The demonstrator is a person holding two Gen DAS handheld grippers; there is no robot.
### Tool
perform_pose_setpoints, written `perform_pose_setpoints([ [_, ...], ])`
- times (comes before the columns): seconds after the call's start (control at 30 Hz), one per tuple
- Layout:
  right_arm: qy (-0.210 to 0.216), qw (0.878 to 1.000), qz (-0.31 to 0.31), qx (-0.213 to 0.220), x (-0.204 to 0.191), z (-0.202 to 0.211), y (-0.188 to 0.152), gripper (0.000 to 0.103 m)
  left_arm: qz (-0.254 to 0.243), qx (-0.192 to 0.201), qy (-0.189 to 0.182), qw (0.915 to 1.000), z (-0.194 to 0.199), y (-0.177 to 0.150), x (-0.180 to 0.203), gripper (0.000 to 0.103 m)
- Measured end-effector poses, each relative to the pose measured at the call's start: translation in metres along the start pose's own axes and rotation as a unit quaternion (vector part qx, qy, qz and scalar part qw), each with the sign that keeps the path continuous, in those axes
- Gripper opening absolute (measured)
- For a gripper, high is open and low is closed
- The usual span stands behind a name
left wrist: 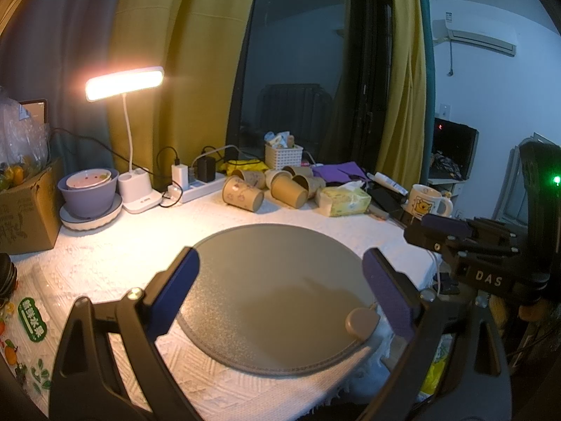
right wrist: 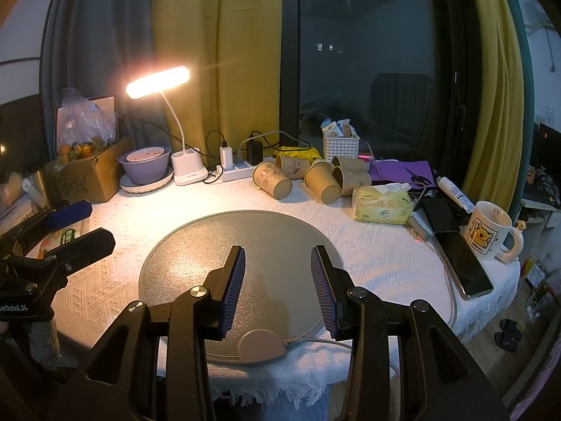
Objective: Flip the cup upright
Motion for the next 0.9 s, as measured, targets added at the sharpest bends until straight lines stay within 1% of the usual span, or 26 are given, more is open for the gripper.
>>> perform_pose_setpoints([
  [0.9,-0.002,1.0,0.002,-0.001,0.0026,0.0007,0.0033,0.041,0.001,-0.003,-0.002,1.0,-0.0018,-0.0013,0.0027,0.095],
])
Point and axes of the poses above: each gripper's, at about its wrist camera, not at the fingertips, and z roughly against the way its jaws point, x to its right, y to its top, the point moved 3 cm from there along -z, roughly the way its jaws point, and after that the axes turned 9 degrees about -x, right-handed, at the moved point
